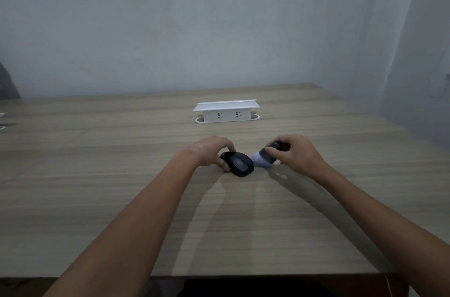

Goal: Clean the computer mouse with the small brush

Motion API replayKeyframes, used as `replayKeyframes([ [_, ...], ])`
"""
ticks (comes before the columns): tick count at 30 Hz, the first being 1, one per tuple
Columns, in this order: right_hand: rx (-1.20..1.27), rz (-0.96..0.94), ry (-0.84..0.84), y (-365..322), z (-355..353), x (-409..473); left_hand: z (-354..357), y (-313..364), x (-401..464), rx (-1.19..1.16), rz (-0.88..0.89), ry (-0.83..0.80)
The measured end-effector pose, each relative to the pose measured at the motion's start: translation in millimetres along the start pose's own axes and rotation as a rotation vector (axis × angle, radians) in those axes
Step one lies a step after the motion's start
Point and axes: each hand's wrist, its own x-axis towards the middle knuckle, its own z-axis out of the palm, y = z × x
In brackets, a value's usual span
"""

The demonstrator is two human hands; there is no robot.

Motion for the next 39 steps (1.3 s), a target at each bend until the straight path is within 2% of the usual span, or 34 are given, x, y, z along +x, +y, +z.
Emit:
replayKeyframes([
  [8, 0.211, 0.231, 0.075, 7, 9, 4, 2, -12, -17, -0.147, -0.069, 0.007],
  [15, 0.303, 0.343, 0.032, 14, 19, 4, 13, -20, -26, -0.258, -0.136, 0.123],
  [19, 0.348, 0.376, 0.022, 20, 27, 6, 21, -15, -25, -0.229, -0.185, 0.212],
  [27, -0.081, 0.173, 0.042, 29, 32, 6, 37, -2, -21, -0.175, -0.260, 0.360],
  [34, -0.092, 0.167, 0.023, 31, 21, 6, 29, -4, -23, -0.204, -0.291, 0.398],
  [39, -0.218, 0.095, 0.062, 48, 13, 15, 21, -20, -29, -0.234, -0.291, 0.448],
])
